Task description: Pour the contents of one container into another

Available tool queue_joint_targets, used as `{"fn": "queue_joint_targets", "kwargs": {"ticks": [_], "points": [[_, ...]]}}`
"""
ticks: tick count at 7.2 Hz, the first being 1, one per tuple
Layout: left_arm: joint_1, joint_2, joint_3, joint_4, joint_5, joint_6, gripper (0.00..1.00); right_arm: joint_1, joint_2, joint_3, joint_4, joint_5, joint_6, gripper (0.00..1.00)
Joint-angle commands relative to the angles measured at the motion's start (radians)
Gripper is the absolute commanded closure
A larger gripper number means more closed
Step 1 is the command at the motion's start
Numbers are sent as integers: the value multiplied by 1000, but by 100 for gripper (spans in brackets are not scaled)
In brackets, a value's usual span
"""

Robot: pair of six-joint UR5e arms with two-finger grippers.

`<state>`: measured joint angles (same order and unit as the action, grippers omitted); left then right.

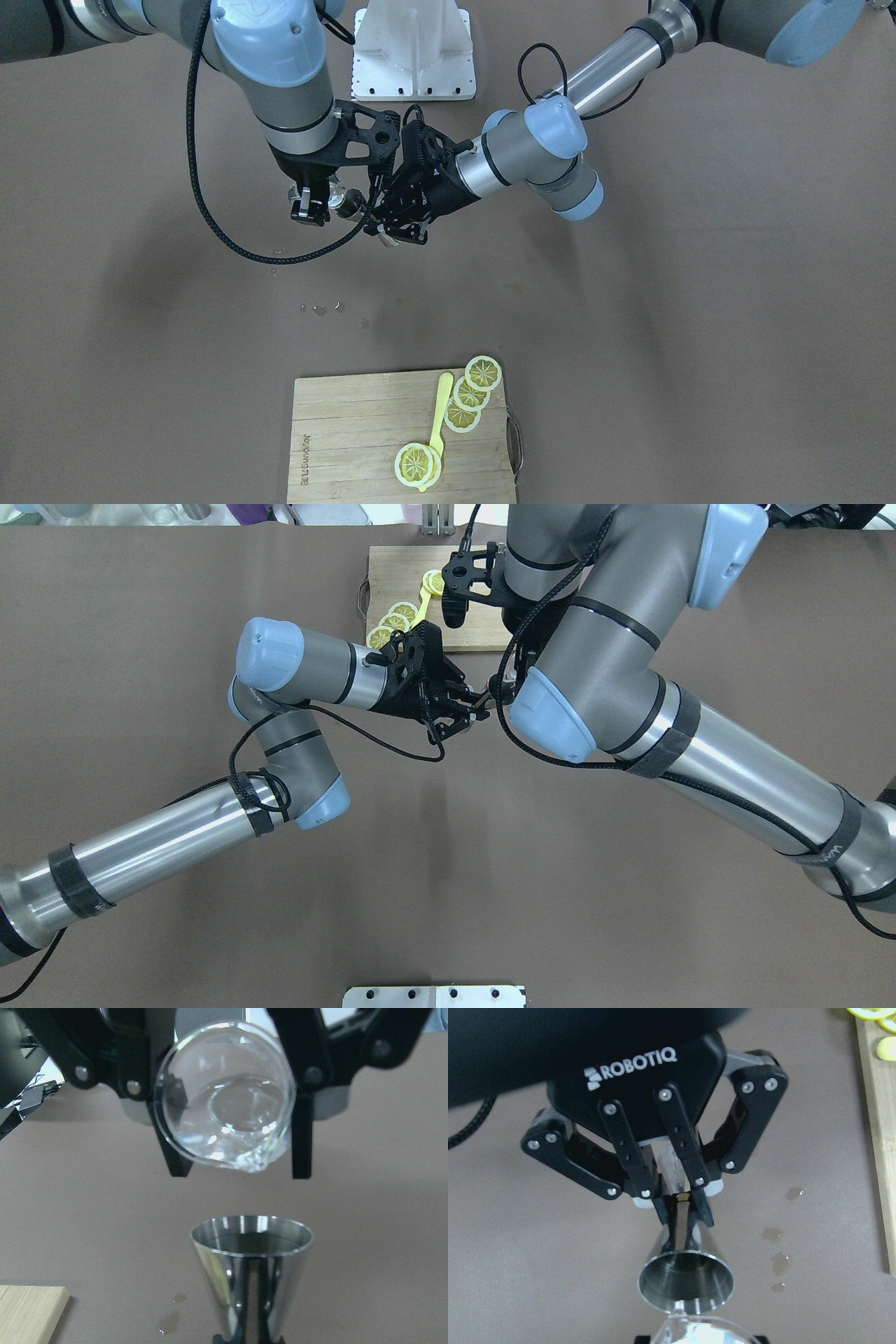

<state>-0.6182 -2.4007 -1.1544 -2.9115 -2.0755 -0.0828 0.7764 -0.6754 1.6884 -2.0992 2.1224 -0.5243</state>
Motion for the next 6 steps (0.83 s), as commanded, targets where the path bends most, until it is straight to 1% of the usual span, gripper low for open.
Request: {"fn": "queue_joint_targets", "kwargs": {"ticks": [1,6], "points": [[0,0,-1,0,0,0,100,-8,5,-3,-24,-10,-8,100],[0,-2,-1,-8,0,0,100,-16,30,-7,-76,-33,-40,100]]}}
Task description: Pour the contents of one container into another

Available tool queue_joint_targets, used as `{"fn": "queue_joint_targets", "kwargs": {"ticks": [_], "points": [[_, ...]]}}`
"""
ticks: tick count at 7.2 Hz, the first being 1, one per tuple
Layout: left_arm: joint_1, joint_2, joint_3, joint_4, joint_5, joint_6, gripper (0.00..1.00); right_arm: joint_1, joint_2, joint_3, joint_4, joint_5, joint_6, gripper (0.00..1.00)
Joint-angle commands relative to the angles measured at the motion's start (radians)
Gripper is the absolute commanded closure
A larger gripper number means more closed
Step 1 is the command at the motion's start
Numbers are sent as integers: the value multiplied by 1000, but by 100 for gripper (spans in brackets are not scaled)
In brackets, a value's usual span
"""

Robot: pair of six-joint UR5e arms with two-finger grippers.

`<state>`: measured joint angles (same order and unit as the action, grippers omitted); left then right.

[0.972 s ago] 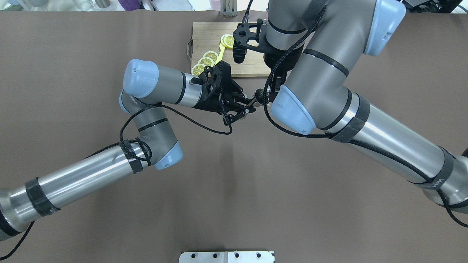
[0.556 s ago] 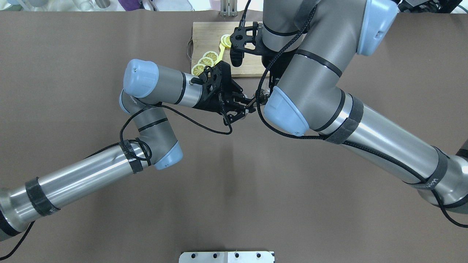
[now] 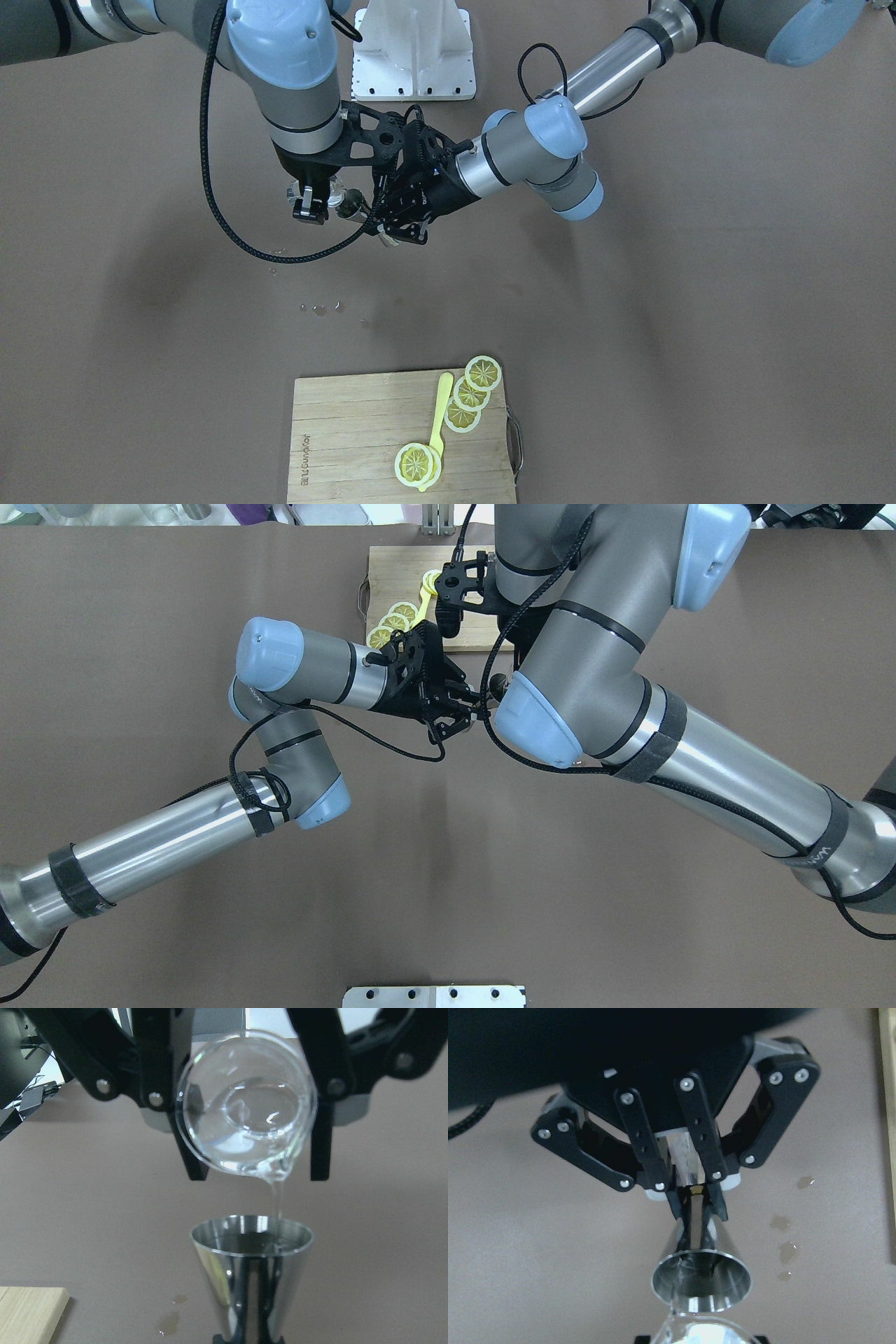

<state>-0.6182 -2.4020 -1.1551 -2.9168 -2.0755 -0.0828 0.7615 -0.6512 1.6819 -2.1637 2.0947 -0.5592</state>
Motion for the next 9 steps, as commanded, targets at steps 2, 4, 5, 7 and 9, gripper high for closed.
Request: {"fn": "queue_joint_targets", "kwargs": {"ticks": [2,4,5,7,9], "points": [[3,-2,0,-2,0,0,100,-2,10,-7,-18,-8,-7,100],[3,-2,0,-4,0,0,100,1,10,1,-13,-10,-27,100],[3,-2,0,-4,0,0,100,1,12,5,-10,-10,-25,100],[3,-2,0,-4,2,0,100,4,4,34,-5,-8,-21,100],[3,-2,0,-4,2,0,100,6,-31,48,51,-7,-13,100]]}}
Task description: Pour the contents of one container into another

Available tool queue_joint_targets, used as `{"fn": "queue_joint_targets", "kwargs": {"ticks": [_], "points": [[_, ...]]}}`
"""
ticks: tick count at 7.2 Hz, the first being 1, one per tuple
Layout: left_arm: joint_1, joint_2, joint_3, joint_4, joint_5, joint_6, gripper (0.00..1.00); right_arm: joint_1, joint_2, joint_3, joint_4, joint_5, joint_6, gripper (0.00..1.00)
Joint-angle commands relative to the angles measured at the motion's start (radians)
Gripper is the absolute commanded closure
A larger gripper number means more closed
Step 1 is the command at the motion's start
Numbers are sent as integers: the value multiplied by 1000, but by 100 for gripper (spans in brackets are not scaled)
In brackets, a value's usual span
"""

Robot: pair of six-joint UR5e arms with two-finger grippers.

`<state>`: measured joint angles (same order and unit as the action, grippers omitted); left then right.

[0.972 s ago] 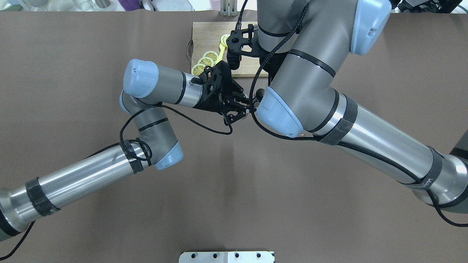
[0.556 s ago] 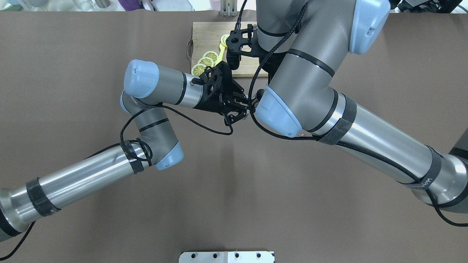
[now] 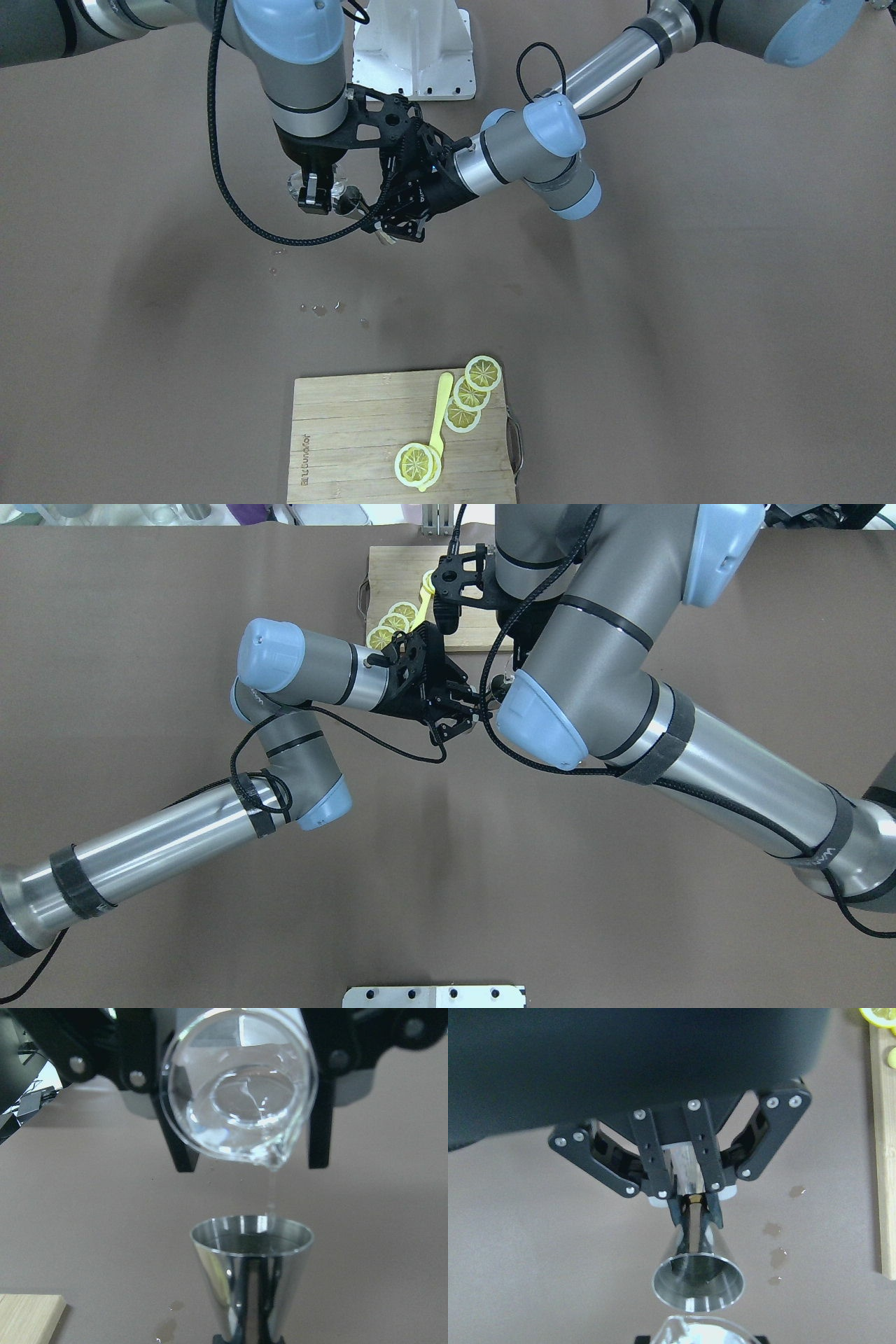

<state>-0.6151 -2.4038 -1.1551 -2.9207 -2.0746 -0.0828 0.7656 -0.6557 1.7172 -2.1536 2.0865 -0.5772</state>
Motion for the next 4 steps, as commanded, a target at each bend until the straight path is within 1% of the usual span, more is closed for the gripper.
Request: {"fn": "queue_joint_targets", "kwargs": {"ticks": [1,4], "points": [[0,0,-2,-2,1,0,100,1,-47,27,69,1,10,100],[-2,3,-5,-14,1,-3,100,12,-62,59,83,4,13,100]]}}
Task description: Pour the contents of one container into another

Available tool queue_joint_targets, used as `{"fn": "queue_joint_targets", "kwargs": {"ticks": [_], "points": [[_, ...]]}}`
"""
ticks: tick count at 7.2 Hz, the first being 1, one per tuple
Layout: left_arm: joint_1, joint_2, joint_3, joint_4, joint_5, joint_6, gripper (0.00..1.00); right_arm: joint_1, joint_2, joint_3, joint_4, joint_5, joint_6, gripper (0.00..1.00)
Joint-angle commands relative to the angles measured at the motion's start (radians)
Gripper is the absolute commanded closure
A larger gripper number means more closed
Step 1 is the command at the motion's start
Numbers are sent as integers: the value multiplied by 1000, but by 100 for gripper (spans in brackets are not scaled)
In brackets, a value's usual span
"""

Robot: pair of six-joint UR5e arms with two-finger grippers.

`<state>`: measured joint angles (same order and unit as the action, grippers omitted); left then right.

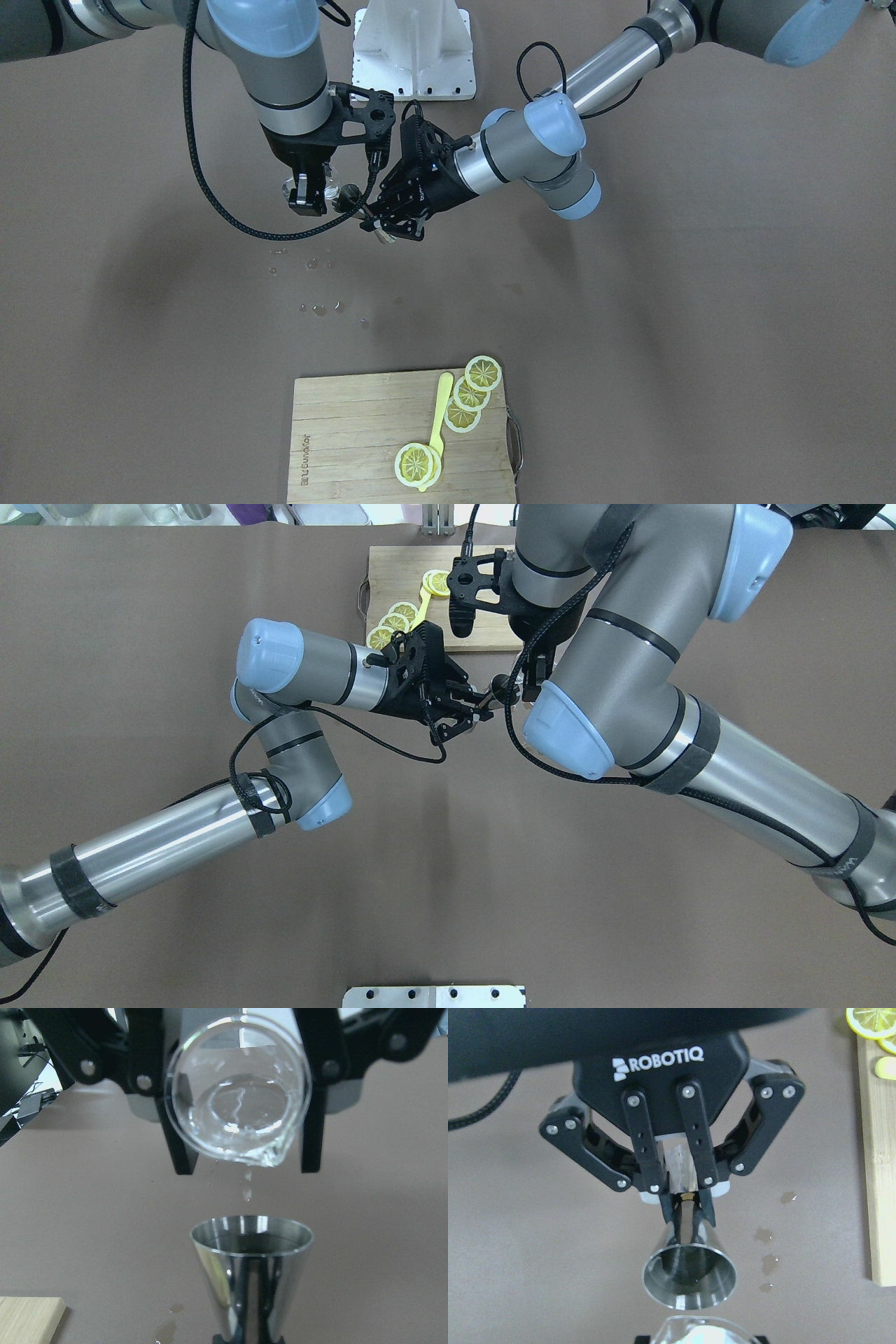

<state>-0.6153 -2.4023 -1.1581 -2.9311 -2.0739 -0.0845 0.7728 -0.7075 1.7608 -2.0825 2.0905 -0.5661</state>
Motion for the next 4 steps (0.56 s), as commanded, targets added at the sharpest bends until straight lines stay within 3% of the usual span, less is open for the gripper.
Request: {"fn": "queue_joint_targets", "kwargs": {"ticks": [1,4], "points": [[-1,5,-3,-11,0,-1,100,12,-48,44,56,5,18,100],[-14,41,-17,-61,0,-14,100,72,-197,144,168,43,25,100]]}}
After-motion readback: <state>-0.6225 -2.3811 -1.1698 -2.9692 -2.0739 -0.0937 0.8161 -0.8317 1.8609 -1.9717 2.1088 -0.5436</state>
